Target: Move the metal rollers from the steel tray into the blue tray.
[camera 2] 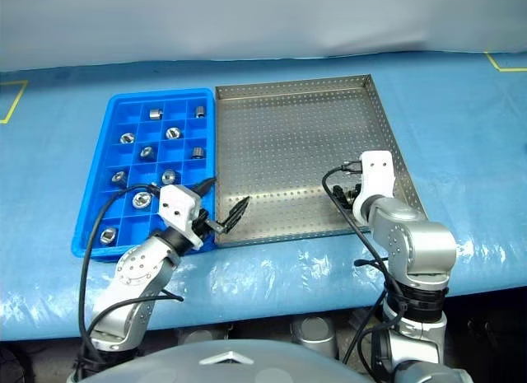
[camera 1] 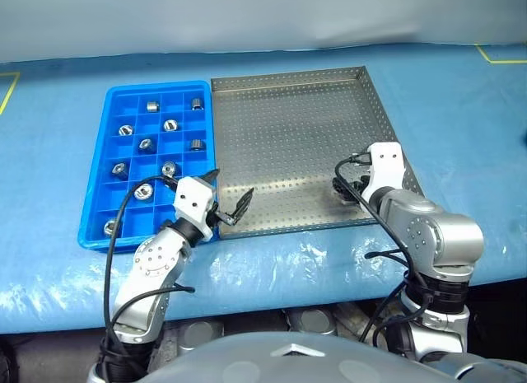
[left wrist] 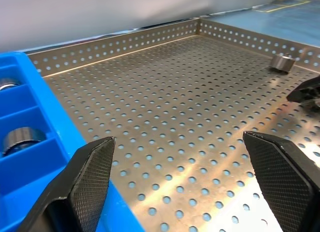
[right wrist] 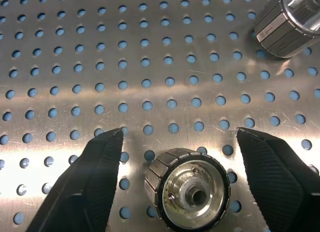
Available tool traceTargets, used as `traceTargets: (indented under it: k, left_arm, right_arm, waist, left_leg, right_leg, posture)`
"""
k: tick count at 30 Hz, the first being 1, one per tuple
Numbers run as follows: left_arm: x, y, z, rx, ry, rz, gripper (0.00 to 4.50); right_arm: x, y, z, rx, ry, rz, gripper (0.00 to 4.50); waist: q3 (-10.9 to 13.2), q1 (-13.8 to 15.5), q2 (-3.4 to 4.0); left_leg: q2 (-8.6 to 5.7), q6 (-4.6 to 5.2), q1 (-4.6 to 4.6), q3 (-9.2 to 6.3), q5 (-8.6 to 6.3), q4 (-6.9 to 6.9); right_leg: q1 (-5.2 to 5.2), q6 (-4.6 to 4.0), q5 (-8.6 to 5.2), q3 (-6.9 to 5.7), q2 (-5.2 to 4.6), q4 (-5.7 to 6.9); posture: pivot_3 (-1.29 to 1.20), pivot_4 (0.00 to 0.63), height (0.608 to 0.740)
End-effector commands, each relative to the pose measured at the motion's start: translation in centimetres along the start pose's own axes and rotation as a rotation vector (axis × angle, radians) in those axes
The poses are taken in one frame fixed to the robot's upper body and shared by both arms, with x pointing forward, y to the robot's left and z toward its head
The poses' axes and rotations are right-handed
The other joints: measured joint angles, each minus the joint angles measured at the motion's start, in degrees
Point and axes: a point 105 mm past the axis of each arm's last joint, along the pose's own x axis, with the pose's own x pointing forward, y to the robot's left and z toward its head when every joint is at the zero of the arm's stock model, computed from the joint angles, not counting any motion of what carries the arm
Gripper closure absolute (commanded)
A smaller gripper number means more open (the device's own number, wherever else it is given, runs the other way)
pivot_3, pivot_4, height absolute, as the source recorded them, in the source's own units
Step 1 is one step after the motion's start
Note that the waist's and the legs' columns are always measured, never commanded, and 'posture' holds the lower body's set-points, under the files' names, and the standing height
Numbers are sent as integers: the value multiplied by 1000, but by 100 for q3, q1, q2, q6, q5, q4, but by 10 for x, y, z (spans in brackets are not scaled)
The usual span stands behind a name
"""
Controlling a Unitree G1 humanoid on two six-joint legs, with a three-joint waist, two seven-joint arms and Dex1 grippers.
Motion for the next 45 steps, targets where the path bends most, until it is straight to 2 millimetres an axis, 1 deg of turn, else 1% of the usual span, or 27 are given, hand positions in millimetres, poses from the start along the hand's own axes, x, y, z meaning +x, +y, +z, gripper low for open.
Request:
traceTargets:
  k: [1, 3, 4, 11, 14, 16, 19, 23, 25, 27, 30, 31, 33, 36, 38, 40, 42, 45]
  left_arm:
    - [-3, -16, 12, 4, -36, -111, 0]
    - [-5, -22, 10, 1, -18, -167, 0]
    - [-6, -25, 9, -1, -11, -186, 0]
    - [-16, -36, -3, -21, 52, -311, 0]
    - [-19, -30, -10, -23, 60, -311, 0]
    - [-19, -25, -12, -31, 50, -305, 0]
    - [-20, -9, -12, -28, 15, -255, 0]
    - [-25, 14, -8, -6, -41, -142, 0]
    - [-35, 23, -5, 3, -65, -52, 0]
    - [-44, 29, -3, 16, -68, 12, 0]
    - [-55, 35, 1, 38, -67, 78, 0]
    - [-60, 36, 5, 38, -79, 105, 0]
    - [-68, 37, 16, 26, -116, 144, 0]
    - [-75, 27, 30, -7, -164, 132, 0]
    - [-77, 11, 43, -29, -195, 88, 0]
    - [-78, 2, 56, -39, -227, 83, 0]
    - [-81, 2, 62, -31, -236, 111, 0]
    - [-85, 13, 66, 1, -213, 192, 0]
  right_arm:
    - [-6, -1, 7, 1, -19, 0, 1884]
    - [-6, 0, 5, 4, -8, 9, 2540]
    - [-6, 1, 5, 6, -3, 13, 2735]
    - [-6, 8, 4, 6, 7, 44, 2745]
    - [-8, 17, 17, 4, -55, 78, 2746]
    - [-11, 29, 32, -16, -130, 130, 2746]
    - [-20, 63, 61, -90, -268, 251, 2746]
    - [-24, 103, 86, -178, -388, 364, 2747]
    - [-25, 130, 98, -207, -442, 438, 2747]
    - [-26, 154, 106, -242, -484, 505, 2747]
    - [-31, 187, 113, -276, -518, 617, 2747]
    - [-34, 200, 114, -292, -526, 661, 2747]
    - [-38, 219, 113, -318, -529, 727, 2747]
    - [-41, 231, 109, -358, -516, 783, 2747]
    - [-42, 236, 107, -370, -510, 815, 2747]
    - [-43, 238, 106, -374, -507, 832, 2747]
    - [-43, 242, 104, -369, -498, 854, 2747]
    - [-40, 249, 99, -380, -480, 878, 2747]
  waist:
    - [0, 0, 0]
    - [0, -5, 0]
    - [0, -2, 0]
    - [-1, -4, 0]
    - [0, -3, 1]
    - [3, -3, 6]
    - [5, -4, 8]
    - [6, 13, 5]
    - [7, 22, 4]
    - [9, 35, 3]
    - [10, 179, 1]
    - [10, 245, 1]
    - [12, 330, -2]
    - [12, 555, -5]
    - [12, 678, -5]
    - [13, 766, -6]
    - [13, 819, -6]
    - [13, 837, -5]
  left_leg:
    - [0, 0, 0, 0, 0, 0]
    - [0, 0, 1, 0, 0, 0]
    - [0, 0, 2, 0, 0, 0]
    - [2, 1, 4, 0, -1, -2]
    - [4, 2, 5, 1, -1, -5]
    - [6, 2, 6, 0, -1, -4]
    - [6, 2, 9, 3, -1, -3]
    - [11, 5, 17, 1, 2, -4]
    - [21, 8, 23, -1, 3, -6]
    - [30, 8, 25, -1, 3, -8]
    - [43, 8, 25, -2, 4, -13]
    - [46, 8, 25, -2, 4, -17]
    - [48, 7, 23, -1, 4, -21]
    - [48, 5, 13, -2, 3, -26]
    - [41, 2, 5, -4, 2, -28]
    - [32, 0, 1, -4, 1, -27]
    - [22, -1, 0, -5, 1, -26]
    - [21, -2, 4, -8, 3, -26]
  right_leg:
    - [0, 1, -1, 0, 1, 0]
    - [0, 2, -1, 1, 1, 0]
    - [1, 3, -2, 0, 1, 0]
    - [2, 7, -5, 1, 2, 0]
    - [1, 7, -5, 2, 5, -1]
    - [1, 8, -6, 2, 6, 0]
    - [1, 15, -8, 5, 7, 1]
    - [2, 20, -7, 6, 14, 9]
    - [1, 15, -4, 7, 27, 14]
    - [1, 11, -2, 9, 35, 16]
    - [-2, 5, -2, 6, 48, 15]
    - [-4, 2, -1, 6, 50, 14]
    - [-6, -9, 0, 3, 50, 11]
    - [-8, -30, 7, -4, 44, 0]
    - [-8, -32, 6, -16, 32, -10]
    - [-8, -32, 6, -17, 21, -15]
    - [-8, -31, 6, -18, 12, -15]
    - [-6, -26, 3, -21, 13, -13]
  posture:
    - [-81, 150, 740]
    - [-80, 150, 740]
    - [-80, 150, 740]
    - [-67, 150, 740]
    - [-56, 150, 740]
    - [-48, 150, 740]
    - [-23, 150, 740]
    - [12, 150, 740]
    - [53, 150, 740]
    - [78, 150, 740]
    - [150, 150, 740]
    - [160, 150, 740]
    - [205, 150, 740]
    - [241, 150, 740]
    - [253, 150, 740]
    - [260, 150, 740]
    - [267, 150, 740]
    - [278, 150, 740]
